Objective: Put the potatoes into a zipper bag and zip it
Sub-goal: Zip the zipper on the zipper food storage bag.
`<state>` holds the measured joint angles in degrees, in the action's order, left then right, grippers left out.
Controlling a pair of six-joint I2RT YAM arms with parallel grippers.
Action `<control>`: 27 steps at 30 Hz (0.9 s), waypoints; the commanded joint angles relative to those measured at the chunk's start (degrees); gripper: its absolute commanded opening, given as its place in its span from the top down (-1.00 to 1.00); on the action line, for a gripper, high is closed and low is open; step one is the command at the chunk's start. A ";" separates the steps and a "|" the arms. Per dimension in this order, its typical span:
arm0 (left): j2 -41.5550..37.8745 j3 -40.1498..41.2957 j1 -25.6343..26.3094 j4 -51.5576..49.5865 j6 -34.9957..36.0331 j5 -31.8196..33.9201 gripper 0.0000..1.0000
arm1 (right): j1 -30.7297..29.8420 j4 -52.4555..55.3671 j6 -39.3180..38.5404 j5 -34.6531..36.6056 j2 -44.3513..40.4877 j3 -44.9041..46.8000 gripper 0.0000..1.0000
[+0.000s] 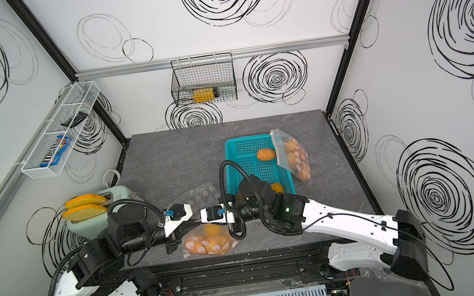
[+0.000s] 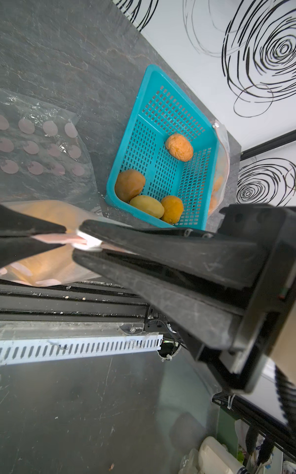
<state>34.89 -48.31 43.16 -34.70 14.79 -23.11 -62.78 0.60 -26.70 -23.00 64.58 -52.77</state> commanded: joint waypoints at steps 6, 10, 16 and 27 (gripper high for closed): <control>-2.55 -1.32 -0.62 3.23 -1.29 0.39 1.00 | 0.12 7.72 -1.60 3.63 -2.36 0.25 1.00; -2.98 -2.17 -0.95 1.77 -0.86 0.71 1.00 | 0.71 8.82 -2.00 4.82 -3.56 0.84 1.00; -4.90 -2.91 -1.06 -0.56 -0.69 1.97 1.00 | 1.92 11.52 -3.11 6.22 -5.28 1.71 1.00; -7.34 -4.94 -1.20 -3.00 -2.21 6.32 1.00 | 3.50 20.69 -4.30 8.07 -9.73 2.22 1.00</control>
<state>29.39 -50.41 42.57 -38.61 13.45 -18.79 -60.47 13.21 -29.65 -18.06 56.73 -51.59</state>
